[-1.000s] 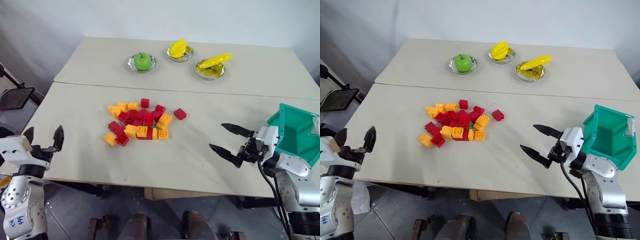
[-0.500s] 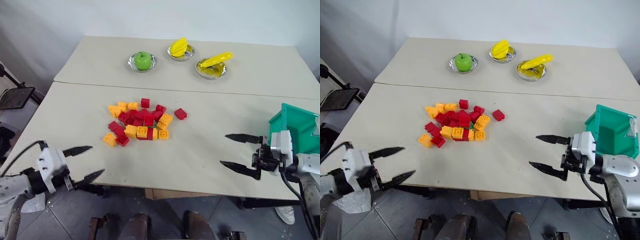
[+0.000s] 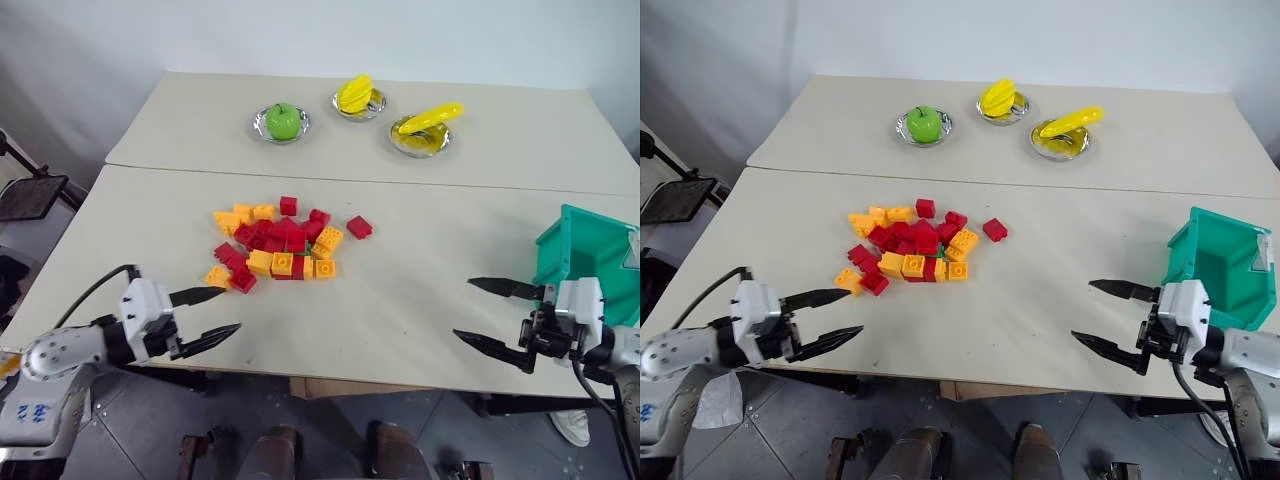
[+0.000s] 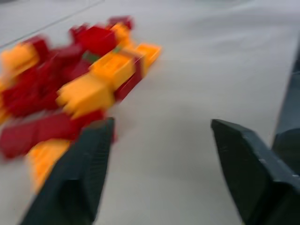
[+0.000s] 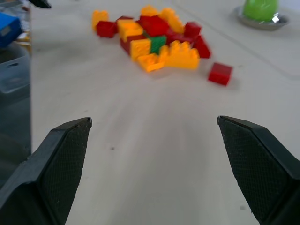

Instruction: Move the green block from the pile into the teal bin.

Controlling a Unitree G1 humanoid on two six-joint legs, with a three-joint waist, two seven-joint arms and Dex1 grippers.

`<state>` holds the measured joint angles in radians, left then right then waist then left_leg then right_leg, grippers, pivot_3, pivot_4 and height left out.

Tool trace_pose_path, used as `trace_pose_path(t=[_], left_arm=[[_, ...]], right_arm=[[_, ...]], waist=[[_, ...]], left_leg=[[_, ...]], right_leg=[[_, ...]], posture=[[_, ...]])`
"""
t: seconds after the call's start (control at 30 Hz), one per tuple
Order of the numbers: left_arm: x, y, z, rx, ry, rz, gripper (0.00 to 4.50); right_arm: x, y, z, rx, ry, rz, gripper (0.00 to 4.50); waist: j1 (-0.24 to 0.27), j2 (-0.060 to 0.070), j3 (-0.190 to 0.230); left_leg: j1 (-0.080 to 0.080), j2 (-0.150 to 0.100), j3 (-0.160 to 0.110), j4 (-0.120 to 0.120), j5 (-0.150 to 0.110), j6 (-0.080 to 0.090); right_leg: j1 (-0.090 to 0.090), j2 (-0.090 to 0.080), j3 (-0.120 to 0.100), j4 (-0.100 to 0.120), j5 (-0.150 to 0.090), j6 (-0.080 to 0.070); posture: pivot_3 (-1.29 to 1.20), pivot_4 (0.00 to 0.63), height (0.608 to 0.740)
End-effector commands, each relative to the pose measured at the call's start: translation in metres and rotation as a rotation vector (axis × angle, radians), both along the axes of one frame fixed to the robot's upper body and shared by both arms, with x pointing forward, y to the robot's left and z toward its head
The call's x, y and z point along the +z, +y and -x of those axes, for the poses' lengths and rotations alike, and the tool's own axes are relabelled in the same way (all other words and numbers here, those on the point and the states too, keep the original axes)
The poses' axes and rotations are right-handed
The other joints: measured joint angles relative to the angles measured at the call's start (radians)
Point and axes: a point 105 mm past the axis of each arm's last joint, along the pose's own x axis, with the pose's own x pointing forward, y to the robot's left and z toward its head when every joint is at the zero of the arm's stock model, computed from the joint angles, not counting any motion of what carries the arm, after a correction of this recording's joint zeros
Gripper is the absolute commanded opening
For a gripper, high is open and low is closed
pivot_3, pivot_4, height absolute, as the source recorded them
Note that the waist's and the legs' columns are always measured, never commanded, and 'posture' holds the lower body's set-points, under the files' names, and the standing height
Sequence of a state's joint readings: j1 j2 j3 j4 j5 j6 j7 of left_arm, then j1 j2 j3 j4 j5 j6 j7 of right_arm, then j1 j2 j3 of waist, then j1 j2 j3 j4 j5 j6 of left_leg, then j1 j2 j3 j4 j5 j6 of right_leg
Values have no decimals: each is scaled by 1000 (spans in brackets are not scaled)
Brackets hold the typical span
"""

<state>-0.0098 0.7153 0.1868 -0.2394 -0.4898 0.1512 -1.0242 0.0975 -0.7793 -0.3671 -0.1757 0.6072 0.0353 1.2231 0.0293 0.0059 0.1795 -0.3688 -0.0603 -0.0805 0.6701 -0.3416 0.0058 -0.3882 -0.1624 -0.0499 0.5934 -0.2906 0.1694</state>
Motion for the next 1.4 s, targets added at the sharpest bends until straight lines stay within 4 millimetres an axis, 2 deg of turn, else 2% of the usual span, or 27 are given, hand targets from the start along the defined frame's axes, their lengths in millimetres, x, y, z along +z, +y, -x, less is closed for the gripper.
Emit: trace_pose_path(t=[0.03, 0.1, 0.23, 0.27, 0.43, 0.5, 0.6, 0.7, 0.8, 0.97, 1.1, 1.23, 1.4], left_arm=[[-3, -32, -14, -129, -15, -7, 2080], [-5, -42, -22, -159, -6, -6, 1440], [-12, -75, -39, -256, 53, 8, 159], [-13, -81, -42, -269, 57, 0, 41], [2, -92, -89, -106, 16, 51, 41], [2, -86, -109, -28, 18, -2, 41], [9, -77, -127, 59, 32, 12, 41], [9, -59, -151, 191, 18, -37, 41], [25, -54, -162, 245, -16, 42, 41], [30, -45, -161, 249, -25, 46, 41], [24, -44, -139, 114, -11, -6, 41], [16, -50, -97, -135, 3, -107, 41], [13, -47, -79, -193, 10, -132, 41]], right_arm=[[15, 10, 5, 24, -50, -19, 4500], [16, 16, 5, 32, -55, -31, 4500], [16, 29, 4, 33, -66, -64, 4500], [15, 31, 4, 33, -66, -65, 4500], [16, 37, 1, 20, -78, -86, 4500], [15, 40, 1, 23, -79, -84, 4500], [16, 42, -1, 25, -83, -90, 4500], [17, 46, -5, 26, -93, -100, 4500], [16, 48, -7, 29, -95, -106, 4500], [15, 52, -10, 32, -96, -113, 4500], [14, 52, -11, 29, -97, -118, 4500], [13, 52, -13, 26, -96, -121, 4500], [12, 53, -13, 32, -93, -129, 4500]], waist=[[1, 0, 0], [-4, 0, 0], [-10, 0, 0], [-7, 0, 0], [-3, -1, 0], [-3, -1, 0], [-6, -1, 0], [-6, -1, 1], [-6, -2, 1], [-5, -2, 1], [-9, -2, 1], [-9, -2, 1], [-5, -2, 1]], left_leg=[[0, -1, 0, 1, 0, 0], [0, -1, 2, 1, 0, 0], [0, 1, 8, 0, 0, -1], [0, 1, 8, 1, 0, -1], [-2, 1, 8, 7, 0, -1], [-2, 1, 8, 8, 0, -1], [-2, 1, 8, 8, 0, -1], [-2, 1, 8, 8, 0, -1], [-2, 1, 8, 10, 0, -1], [-2, 1, 8, 10, 0, -1], [-2, 1, 8, 10, 0, -1], [-2, 2, 8, 10, 0, -1], [-2, 2, 8, 11, 0, -1]], right_leg=[[0, 0, 0, 0, 0, 0], [-1, 1, 0, 1, 0, 1], [-4, 2, 0, 2, 1, 1], [-4, 2, 0, 2, 1, 1], [-3, 2, 0, 3, 2, 3], [-3, 2, 0, 4, 2, 4], [-4, 3, 0, 4, 2, 4], [-4, 3, 0, 5, 2, 4], [-4, 3, 1, 6, 2, 4], [-4, 3, 1, 7, 2, 4], [-5, 3, 1, 7, 2, 4], [-5, 3, 1, 7, 2, 4], [-4, 3, 1, 8, 2, 4]], posture=[[0, 150, 740], [0, 150, 740], [0, 150, 740], [0, 150, 740], [0, 150, 740], [0, 150, 740], [0, 150, 740], [0, 150, 740], [0, 150, 740], [0, 150, 740], [0, 150, 740], [0, 150, 740], [0, 150, 740]])
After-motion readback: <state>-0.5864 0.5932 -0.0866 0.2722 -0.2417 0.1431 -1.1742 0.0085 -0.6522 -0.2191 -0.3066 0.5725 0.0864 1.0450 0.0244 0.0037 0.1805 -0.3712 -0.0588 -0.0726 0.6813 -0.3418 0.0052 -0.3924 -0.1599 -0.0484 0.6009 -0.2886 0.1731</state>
